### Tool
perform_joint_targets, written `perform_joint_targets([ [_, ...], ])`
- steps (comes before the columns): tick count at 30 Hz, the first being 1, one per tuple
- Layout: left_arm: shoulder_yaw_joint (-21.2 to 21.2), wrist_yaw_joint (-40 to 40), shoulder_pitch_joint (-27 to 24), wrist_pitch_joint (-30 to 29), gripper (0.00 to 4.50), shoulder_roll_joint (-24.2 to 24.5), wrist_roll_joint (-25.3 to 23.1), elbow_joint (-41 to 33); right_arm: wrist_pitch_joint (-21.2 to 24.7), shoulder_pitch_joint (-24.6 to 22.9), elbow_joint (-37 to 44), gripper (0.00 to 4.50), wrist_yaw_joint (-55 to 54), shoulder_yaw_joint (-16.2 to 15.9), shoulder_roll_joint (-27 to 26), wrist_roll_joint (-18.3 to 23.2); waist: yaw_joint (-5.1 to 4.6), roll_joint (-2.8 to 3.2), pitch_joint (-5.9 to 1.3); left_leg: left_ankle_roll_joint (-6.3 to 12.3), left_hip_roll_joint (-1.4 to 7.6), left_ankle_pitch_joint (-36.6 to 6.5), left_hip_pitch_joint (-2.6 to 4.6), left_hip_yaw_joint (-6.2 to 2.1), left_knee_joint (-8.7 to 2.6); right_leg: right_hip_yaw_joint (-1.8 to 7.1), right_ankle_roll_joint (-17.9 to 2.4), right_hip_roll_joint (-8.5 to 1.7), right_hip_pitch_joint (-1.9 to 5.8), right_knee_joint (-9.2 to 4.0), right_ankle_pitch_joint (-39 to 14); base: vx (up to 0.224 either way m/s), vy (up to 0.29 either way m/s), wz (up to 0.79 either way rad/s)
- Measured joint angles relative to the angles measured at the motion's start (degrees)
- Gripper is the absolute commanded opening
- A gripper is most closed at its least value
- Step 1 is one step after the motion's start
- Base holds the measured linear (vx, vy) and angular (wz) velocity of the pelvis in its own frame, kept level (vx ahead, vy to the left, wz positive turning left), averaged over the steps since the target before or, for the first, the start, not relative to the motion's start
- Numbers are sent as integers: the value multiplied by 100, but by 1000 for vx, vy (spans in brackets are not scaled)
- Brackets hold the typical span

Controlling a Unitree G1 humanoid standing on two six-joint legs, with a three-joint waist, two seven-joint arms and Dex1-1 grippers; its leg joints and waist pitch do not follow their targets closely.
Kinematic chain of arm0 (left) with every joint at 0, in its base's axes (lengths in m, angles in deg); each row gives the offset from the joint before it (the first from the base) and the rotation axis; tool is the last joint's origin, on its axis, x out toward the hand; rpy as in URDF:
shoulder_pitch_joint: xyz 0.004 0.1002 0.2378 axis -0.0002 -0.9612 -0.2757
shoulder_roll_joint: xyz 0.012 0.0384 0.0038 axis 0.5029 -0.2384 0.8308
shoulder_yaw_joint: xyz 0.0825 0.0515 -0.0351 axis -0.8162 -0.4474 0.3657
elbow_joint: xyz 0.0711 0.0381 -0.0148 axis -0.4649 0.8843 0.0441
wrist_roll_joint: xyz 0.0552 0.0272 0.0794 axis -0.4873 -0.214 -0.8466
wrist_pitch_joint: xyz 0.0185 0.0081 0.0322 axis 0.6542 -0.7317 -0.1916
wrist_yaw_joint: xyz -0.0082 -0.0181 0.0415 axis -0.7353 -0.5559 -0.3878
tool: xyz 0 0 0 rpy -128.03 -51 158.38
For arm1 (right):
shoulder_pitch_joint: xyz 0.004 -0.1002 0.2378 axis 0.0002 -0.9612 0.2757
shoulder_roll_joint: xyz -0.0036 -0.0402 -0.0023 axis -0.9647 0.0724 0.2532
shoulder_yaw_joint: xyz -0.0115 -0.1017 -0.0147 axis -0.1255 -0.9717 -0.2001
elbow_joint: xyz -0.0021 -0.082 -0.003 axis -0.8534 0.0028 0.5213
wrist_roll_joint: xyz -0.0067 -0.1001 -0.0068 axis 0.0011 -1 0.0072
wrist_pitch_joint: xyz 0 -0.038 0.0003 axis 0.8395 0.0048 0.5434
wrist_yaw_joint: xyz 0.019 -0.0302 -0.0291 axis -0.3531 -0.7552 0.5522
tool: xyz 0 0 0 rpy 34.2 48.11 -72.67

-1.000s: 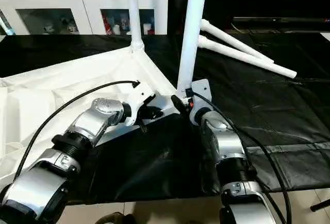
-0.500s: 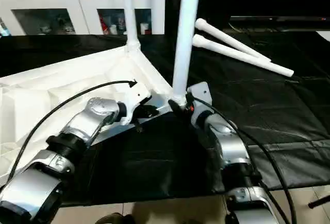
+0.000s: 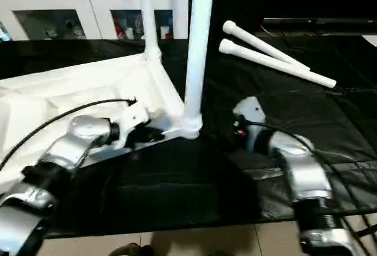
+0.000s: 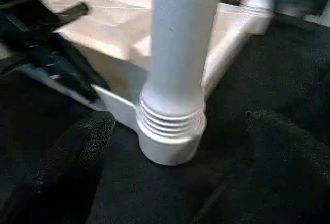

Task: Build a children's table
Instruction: Rotate leg to tighten

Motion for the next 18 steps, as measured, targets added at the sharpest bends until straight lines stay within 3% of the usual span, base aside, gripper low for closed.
perform_joint_targets([
  [7, -163, -900, -336, 423, 0, 461, 170, -453, -6, -154, 266, 443, 885, -416, 491, 31, 84, 0, 0, -1, 0, 0, 6, 0, 1, 1, 2, 0, 4, 1, -2, 0, 0, 0],
  [12, -329, -1443, -494, 470, 0, 539, 277, -800, -81, -113, 222, 443, 1272, -830, 474, -53, 188, 0, 0, -1, 0, 0, 6, 4, 1, 5, 4, -2, 6, 2, -3, 0, 0, 0],
  [18, -508, -1860, -547, 533, 0, 675, 327, -1027, -208, 26, -10, 443, 1559, -1090, 452, -194, 214, -5, -1, -1, 0, 0, 7, 7, 2, 7, 4, -2, 7, 5, -2, 0, 0, 0],
])
